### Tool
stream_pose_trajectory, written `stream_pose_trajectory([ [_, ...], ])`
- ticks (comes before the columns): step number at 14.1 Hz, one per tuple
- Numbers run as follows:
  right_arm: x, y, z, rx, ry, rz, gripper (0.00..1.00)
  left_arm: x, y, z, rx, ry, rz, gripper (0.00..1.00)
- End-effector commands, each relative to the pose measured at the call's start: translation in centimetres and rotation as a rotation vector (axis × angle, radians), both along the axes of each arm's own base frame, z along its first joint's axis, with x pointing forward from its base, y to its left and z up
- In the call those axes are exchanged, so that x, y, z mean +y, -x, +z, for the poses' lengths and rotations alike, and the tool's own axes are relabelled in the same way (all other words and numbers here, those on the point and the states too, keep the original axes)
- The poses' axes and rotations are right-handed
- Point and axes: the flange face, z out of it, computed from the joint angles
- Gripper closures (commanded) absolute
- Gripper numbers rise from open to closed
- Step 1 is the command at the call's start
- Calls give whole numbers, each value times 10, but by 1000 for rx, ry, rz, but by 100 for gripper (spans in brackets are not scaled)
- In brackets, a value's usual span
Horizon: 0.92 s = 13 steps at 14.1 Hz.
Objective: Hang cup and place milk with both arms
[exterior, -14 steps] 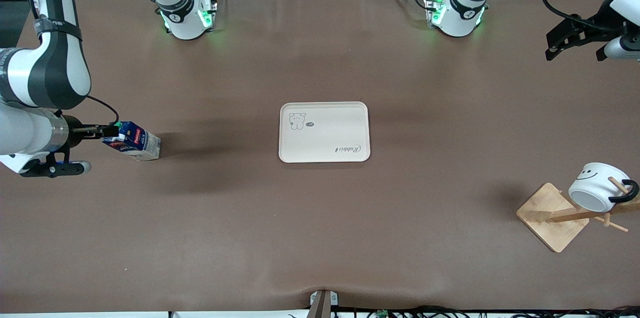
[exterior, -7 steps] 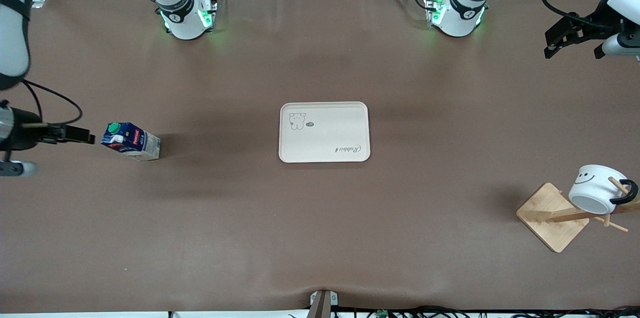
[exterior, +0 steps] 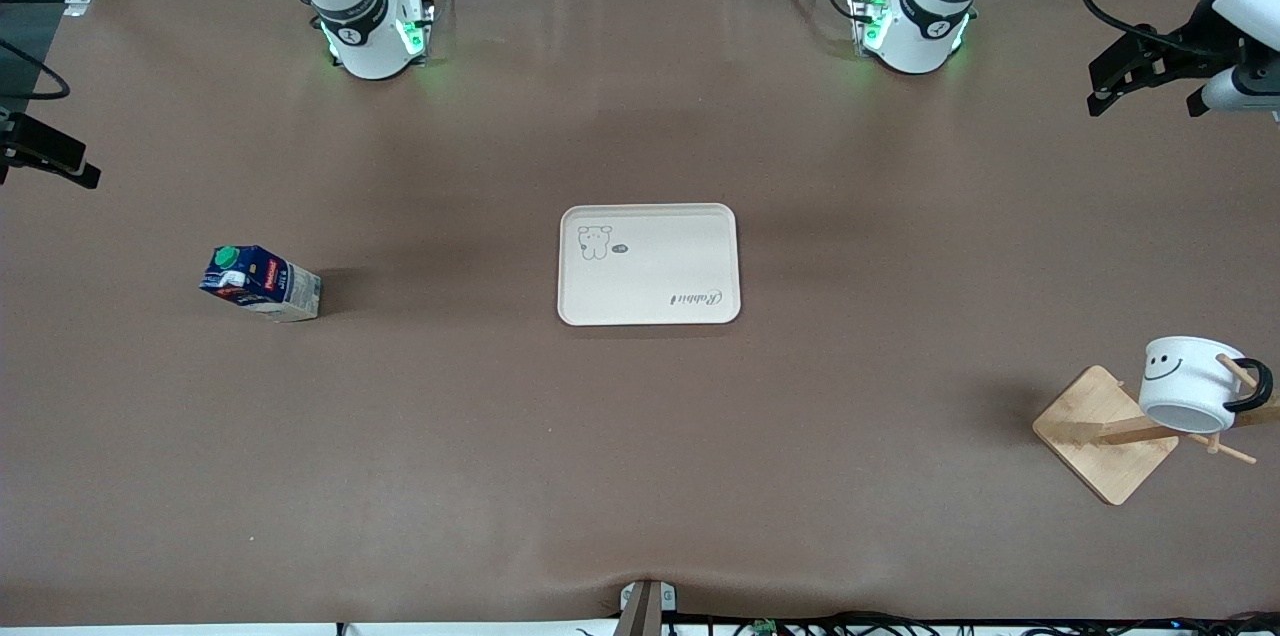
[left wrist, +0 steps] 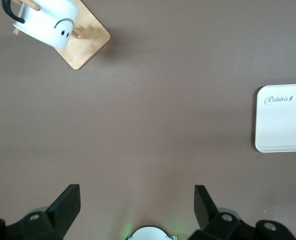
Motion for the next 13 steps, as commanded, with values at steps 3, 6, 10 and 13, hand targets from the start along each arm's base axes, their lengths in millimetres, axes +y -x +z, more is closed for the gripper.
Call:
stream_pose_trajectory([
  [3,0,36,-4,-31,10,-32,0,0,4,4,-11,18,-7,0],
  [6,-4,30,10,-64,10,-39,0,0,4,4,-11,15,-7,0],
  [10,2,29,19,-86,23,-26,0,2,3,4,-11,14,-4,0],
  [13,-5,32,13,-45,17,-58,0,2,3,3,-8,12,-3,0],
])
